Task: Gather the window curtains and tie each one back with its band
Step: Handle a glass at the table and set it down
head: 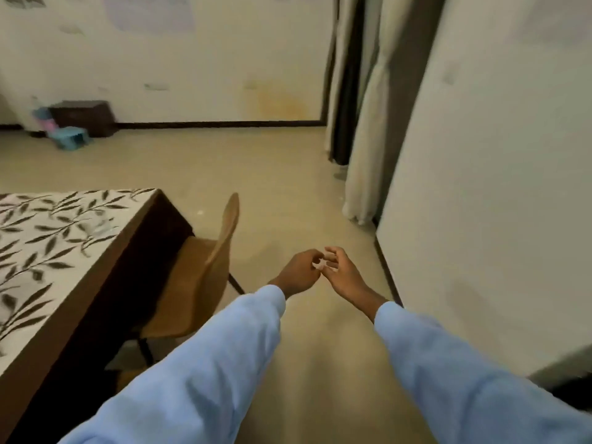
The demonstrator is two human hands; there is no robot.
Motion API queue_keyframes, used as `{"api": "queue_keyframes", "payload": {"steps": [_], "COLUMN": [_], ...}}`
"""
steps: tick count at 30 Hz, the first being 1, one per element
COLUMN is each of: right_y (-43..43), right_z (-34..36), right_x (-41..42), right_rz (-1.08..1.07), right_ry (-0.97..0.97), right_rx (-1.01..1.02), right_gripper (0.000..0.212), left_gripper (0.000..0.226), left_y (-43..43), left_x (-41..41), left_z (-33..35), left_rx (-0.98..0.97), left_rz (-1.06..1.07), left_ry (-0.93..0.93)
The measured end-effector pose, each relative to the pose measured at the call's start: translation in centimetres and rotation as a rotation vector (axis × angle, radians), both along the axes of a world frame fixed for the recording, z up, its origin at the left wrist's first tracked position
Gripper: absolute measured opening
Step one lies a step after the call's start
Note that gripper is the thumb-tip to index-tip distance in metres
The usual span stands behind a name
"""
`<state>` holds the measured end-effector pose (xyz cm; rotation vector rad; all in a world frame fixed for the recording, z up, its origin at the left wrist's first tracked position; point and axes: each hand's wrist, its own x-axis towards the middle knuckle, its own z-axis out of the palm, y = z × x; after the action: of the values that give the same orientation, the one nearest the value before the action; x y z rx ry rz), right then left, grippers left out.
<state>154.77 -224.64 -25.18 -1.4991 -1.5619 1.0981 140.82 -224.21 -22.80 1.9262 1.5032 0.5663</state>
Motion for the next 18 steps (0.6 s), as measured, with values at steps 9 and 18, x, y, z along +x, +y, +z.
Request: {"api": "queue_keyframes", "payload": {"steps": [9, 18], "right_y": [-11.5, -25.9], "right_z": [-3.8, -5.3], "right_x": [12.0, 22.6], "right_rz": [-0.422, -0.749], "right_ry": [-0.061, -0.079], "right_rx": [-0.071, -0.139], "right_gripper": [0.046, 0.049], "left_gripper": [0.034, 0.042], "left_y": [-4.6, -14.7], "left_x": [13.9, 27.3], "left_z": [-3.9, -4.8], "left_rx": [-0.045, -0.127], "left_rz": [-0.471, -0.803], "left_ry": [-0.007, 0.056]}}
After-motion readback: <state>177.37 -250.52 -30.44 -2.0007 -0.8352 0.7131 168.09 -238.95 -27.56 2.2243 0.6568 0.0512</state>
